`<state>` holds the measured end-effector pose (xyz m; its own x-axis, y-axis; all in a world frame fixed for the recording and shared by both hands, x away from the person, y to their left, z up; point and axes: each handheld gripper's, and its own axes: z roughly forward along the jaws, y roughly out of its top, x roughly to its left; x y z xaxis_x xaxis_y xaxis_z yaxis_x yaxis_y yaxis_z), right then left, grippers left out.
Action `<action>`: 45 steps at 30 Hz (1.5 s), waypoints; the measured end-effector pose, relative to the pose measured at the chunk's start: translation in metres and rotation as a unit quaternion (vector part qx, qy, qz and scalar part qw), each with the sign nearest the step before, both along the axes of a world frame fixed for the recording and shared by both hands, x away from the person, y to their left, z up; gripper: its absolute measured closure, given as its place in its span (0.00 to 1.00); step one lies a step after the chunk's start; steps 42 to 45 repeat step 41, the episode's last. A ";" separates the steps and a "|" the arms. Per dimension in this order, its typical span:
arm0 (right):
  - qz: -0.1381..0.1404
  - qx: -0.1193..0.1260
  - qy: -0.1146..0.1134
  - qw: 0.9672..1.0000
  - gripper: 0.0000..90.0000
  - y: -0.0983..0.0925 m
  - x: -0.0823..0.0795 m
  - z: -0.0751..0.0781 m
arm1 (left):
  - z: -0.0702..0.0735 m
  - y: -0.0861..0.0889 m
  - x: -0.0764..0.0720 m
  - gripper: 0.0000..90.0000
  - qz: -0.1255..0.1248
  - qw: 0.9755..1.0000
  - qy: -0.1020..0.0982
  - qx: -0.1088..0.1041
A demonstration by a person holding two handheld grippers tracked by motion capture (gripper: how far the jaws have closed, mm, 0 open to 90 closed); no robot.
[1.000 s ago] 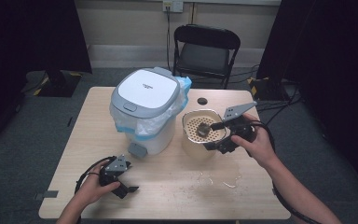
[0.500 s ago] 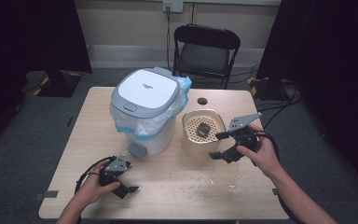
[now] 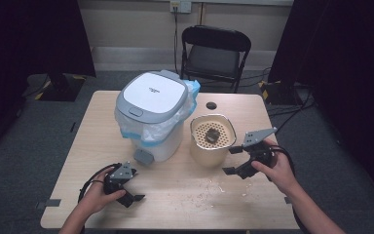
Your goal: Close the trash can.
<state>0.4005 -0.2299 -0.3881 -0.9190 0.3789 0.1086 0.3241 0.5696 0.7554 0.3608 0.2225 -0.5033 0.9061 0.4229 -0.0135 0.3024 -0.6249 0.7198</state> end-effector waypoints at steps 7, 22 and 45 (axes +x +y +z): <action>0.000 -0.014 0.006 1.000 0.18 -0.006 -0.006 -0.016 | 0.000 0.000 0.000 0.00 0.000 1.000 0.000 0.000; 0.003 -0.015 0.020 1.000 0.18 -0.003 -0.013 -0.050 | 0.000 0.000 0.000 0.00 0.001 1.000 0.001 -0.002; 0.039 -0.059 0.031 0.997 0.17 0.015 -0.023 -0.084 | 0.000 0.000 0.000 0.00 0.001 1.000 0.001 -0.002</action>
